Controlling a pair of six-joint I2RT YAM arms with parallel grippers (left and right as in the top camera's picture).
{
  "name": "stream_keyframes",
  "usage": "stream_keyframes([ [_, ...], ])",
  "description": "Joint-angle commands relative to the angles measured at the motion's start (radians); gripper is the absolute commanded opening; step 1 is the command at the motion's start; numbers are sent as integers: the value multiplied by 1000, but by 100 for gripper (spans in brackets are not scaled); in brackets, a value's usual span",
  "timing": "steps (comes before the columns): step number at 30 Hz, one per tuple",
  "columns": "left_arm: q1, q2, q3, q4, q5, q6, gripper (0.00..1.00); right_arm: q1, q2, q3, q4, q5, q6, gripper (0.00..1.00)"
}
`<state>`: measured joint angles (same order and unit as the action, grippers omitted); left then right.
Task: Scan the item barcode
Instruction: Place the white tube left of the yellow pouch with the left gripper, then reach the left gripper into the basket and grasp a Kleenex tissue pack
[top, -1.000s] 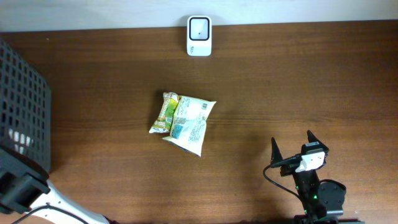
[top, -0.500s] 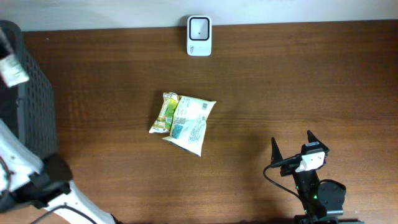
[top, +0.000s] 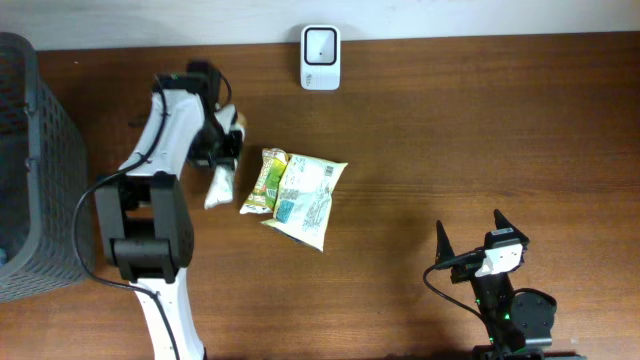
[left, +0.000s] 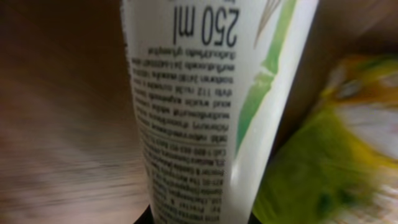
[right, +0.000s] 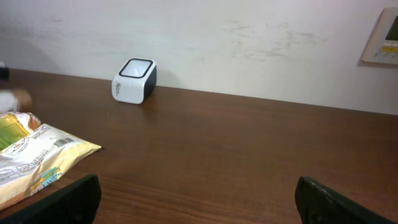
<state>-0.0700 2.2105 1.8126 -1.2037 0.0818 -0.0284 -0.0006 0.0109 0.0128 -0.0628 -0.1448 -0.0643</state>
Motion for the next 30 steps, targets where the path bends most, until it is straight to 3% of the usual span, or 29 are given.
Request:
stream_keyframes([
  [1, -32, -49, -108, 68, -5, -54, 6, -7, -7, -7, -2, -5, -7, 99],
  [2, -35, -49, -111, 69, -4, -55, 13, -7, -7, -7, -2, -5, -7, 99],
  [3, -35, -49, -110, 68, -3, -55, 29, -7, -7, -7, -2, -5, -7, 99],
  [4, -35, -53, -101, 60, 0, -54, 53, -7, -7, -7, -2, -5, -6, 99],
  [7, -26, -91, 5, -30, -1, -55, 92, -7, -7, -7, -2, -5, -7, 99],
  [13, 33, -384, 112, -8, -71, -116, 100, -7, -7, -7, -2, -5, -6, 99],
  [15, 97, -505, 112, 12, -188, -144, 99, -7, -7, -7, -2, -5, -6, 99],
  [18, 298, -640, 112, 19, -301, -170, 99, -7, -7, -7, -2, -5, -6, 99],
  [22, 611, -655, 100, 42, -294, -280, 99, -7, -7, -7, -2, -5, -6, 99],
  [30, 886, -495, -84, 142, -282, -244, 100, -7, -7, -7, -2, -5, -7, 99],
])
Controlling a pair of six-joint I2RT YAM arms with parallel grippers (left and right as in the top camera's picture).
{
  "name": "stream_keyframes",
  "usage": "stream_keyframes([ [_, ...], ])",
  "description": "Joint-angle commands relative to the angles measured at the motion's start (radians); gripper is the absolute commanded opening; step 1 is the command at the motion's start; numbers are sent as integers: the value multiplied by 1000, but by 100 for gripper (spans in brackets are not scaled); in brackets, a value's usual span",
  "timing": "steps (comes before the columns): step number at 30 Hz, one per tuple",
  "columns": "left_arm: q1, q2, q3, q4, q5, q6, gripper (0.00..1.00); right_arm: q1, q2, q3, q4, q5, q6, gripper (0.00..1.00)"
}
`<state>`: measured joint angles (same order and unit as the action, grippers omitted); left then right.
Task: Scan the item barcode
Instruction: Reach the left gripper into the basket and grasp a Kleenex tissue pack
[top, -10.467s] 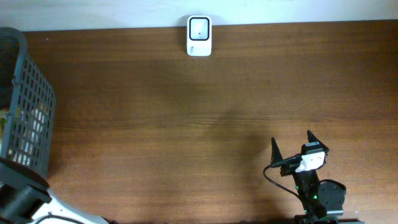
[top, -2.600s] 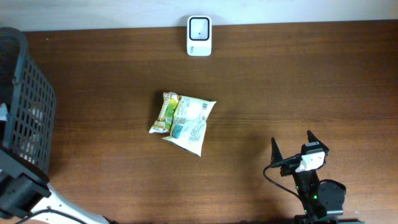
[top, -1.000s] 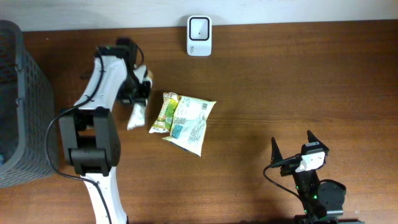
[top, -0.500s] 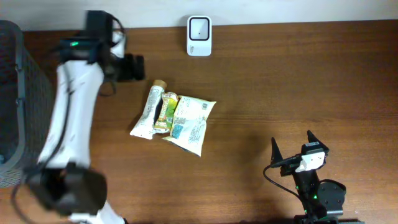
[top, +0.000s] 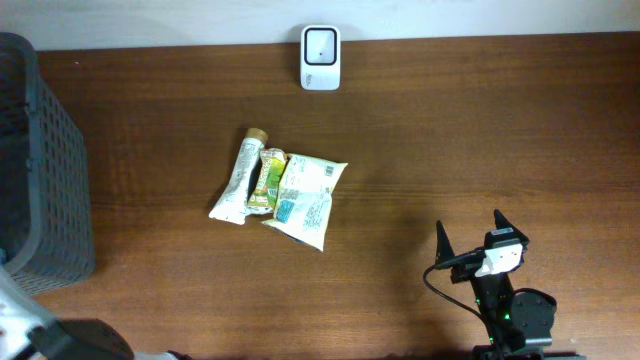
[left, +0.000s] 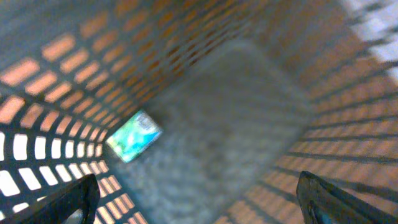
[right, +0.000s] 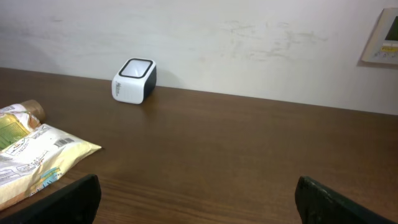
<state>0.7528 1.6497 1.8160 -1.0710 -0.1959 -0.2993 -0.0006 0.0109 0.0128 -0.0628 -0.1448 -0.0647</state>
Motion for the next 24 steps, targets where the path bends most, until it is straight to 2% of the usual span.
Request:
stream_keyframes([
  [1, 89, 78, -135, 24, -8, 42, 99, -7, -7, -7, -2, -5, -6, 99],
  [4, 171, 84, -277, 134, -6, 139, 99, -7, -7, -7, -2, -5, -6, 99],
  [8, 225, 86, -438, 311, 50, 411, 98, -7, -7, -7, -2, -5, -6, 99],
  [9, 225, 94, -465, 365, 50, 434, 100, -7, -7, -7, -2, -5, -6, 99],
  [11, 225, 114, -469, 401, 50, 473, 100, -7, -7, -7, -2, -5, -6, 99],
  [15, 226, 164, -469, 463, 49, 676, 94, -7, -7, -7, -2, -5, -6, 99],
  [20, 227, 269, -469, 494, 44, 773, 95, -7, -7, -7, -2, -5, -6, 99],
  [24, 241, 305, -469, 525, -63, 773, 99, -7, -7, -7, -2, -5, -6, 99],
])
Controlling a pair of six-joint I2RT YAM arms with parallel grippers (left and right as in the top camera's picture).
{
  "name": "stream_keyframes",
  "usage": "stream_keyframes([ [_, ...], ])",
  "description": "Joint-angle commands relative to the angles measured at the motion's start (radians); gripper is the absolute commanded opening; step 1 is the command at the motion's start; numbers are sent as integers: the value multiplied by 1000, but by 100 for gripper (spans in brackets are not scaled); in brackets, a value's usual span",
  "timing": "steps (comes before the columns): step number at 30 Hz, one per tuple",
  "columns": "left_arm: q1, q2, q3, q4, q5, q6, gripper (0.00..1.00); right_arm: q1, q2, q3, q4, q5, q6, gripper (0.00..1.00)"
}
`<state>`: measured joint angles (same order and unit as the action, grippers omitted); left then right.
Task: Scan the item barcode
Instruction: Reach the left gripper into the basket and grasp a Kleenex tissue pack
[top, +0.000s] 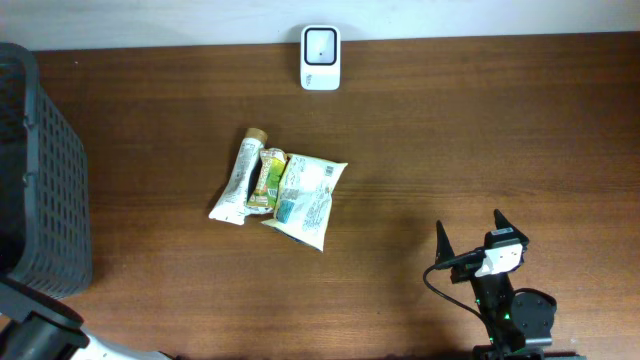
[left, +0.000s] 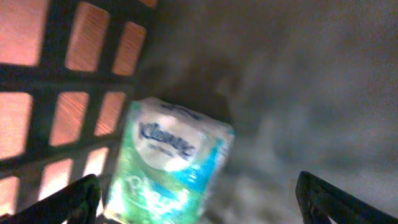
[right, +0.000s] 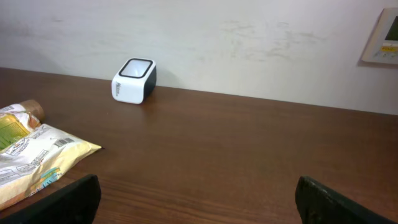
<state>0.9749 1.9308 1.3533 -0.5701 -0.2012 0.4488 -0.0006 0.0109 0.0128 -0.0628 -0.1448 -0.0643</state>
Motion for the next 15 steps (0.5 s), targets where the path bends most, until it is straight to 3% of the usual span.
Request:
stream_keyframes([
  [1, 31, 31, -6, 32, -58, 31, 99, -7, -7, -7, -2, -5, -6, 99],
  [6, 64, 62, -7, 32, -35, 55, 87, -7, -7, -7, -2, -5, -7, 99],
  [10, 64, 80, -8, 35, 7, 54, 84, -7, -7, -7, -2, -5, -6, 99],
  [13, 64, 106, -8, 31, 7, 54, 59, -7, -7, -7, -2, -5, -7, 99],
  [15, 64, 106, -8, 32, 30, 54, 37, -7, -7, -7, -2, -5, -6, 99],
])
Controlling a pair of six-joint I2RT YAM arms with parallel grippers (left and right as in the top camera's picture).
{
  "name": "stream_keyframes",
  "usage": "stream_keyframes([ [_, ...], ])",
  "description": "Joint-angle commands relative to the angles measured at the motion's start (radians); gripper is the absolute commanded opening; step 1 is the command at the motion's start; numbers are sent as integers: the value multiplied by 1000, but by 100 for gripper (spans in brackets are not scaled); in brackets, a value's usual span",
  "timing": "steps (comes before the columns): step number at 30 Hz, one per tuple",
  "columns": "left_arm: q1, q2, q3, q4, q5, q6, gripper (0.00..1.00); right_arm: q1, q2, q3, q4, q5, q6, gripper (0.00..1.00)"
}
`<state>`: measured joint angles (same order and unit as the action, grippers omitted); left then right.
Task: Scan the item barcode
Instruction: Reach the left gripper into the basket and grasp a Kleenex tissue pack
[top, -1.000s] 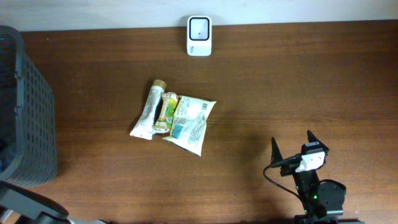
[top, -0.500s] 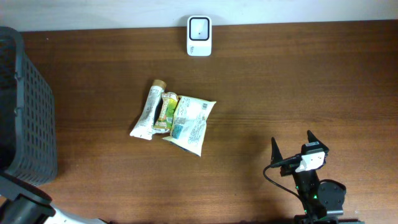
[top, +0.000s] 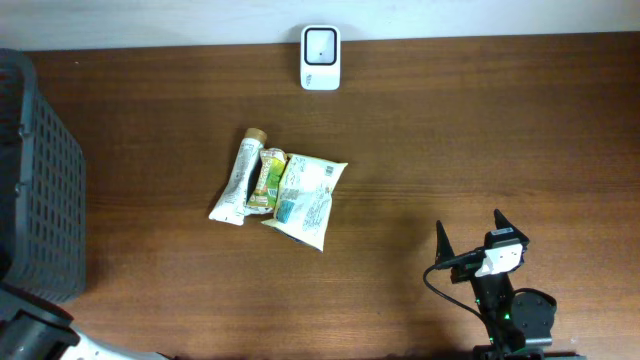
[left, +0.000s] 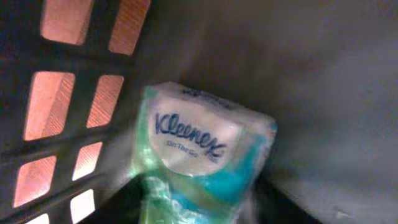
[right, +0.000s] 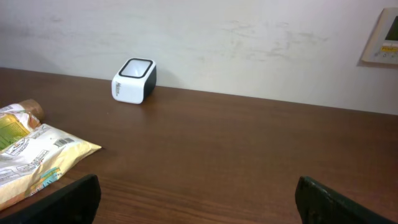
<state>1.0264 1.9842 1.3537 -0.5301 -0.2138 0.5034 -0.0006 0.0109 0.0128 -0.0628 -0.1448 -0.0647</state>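
A green and white Kleenex tissue pack lies on the floor of the dark mesh basket. My left gripper is down inside the basket, and its dark fingers press against the pack's near end from both sides. In the overhead view the basket wall hides that gripper. The white barcode scanner stands at the table's far edge and also shows as the scanner. My right gripper rests open and empty near the front right, seen from above as the gripper.
A white tube, a green snack bar and a pale chips bag lie together mid-table. The basket's mesh wall stands close on the left of the tissue pack. A wall runs behind the scanner.
My left gripper has come closer to the tissue pack. Its fingers were wide apart at the frame's corners and now stand against the pack's sides. The right arm has not moved.
At first my left gripper held the white tube beside the snacks. Then the tube lay on the table and the gripper was open above the basket, the tissue pack far below. It was then nearer the pack, and now it is shut on it.
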Motion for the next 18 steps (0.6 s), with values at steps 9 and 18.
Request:
stream_keyframes([
  [9, -74, 18, 28, -9, 43, -1, 0, -7, -7, -7, -2, -5, -6, 99],
  [18, -307, -239, 312, 0, 128, -32, 0, -7, -7, -7, -2, -5, -6, 99],
])
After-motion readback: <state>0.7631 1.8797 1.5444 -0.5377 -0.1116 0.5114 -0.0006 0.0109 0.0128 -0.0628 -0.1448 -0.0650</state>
